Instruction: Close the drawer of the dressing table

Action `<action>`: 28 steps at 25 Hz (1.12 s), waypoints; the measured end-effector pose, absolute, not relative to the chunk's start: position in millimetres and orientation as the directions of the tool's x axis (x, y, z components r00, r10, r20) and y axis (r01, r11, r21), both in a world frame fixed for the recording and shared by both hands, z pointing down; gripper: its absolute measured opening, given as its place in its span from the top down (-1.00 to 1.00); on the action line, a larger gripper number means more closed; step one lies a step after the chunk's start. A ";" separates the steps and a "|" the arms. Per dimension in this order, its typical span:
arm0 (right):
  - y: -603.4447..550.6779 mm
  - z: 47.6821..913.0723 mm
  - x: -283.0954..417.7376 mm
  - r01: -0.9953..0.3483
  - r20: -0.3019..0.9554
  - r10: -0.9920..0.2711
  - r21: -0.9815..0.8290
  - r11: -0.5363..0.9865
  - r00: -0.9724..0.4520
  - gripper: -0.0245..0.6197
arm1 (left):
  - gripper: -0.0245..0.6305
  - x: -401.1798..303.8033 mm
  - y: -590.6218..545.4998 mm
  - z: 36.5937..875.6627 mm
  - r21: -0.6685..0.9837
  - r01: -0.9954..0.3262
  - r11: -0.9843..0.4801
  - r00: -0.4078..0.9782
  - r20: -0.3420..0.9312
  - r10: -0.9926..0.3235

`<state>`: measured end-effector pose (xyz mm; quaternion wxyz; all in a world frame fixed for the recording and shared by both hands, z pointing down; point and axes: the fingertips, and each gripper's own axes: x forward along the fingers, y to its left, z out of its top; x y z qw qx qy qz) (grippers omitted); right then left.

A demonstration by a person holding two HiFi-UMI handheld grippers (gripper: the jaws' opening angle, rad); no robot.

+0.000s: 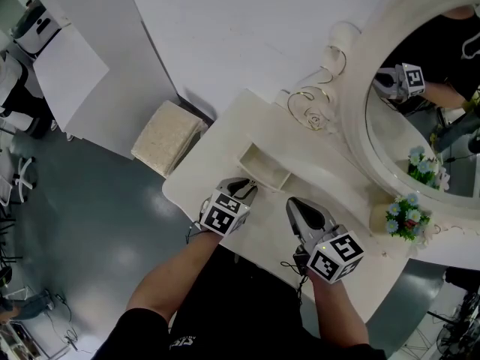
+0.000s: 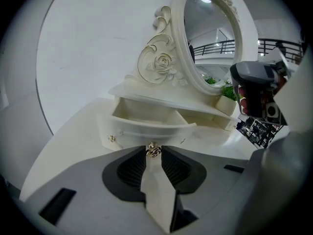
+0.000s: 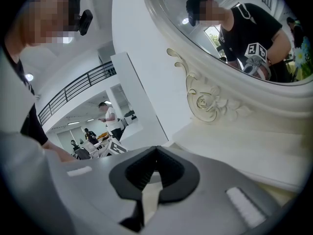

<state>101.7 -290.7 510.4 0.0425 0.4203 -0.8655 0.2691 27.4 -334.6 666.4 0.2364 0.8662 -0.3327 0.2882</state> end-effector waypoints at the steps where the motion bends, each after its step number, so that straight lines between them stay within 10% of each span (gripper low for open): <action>1: -289.9 510.5 101.0 -0.749 0.300 -0.703 -0.431 0.503 -0.645 0.89 | 0.62 27.3 -335.6 665.8 0.217 -0.711 -0.669 0.614 0.655 -0.440; 28: -290.6 513.0 121.0 -0.776 0.304 -0.737 -0.435 0.457 -0.604 0.89 | 0.62 43.8 -367.9 649.9 0.199 -0.681 -0.705 0.624 0.661 -0.416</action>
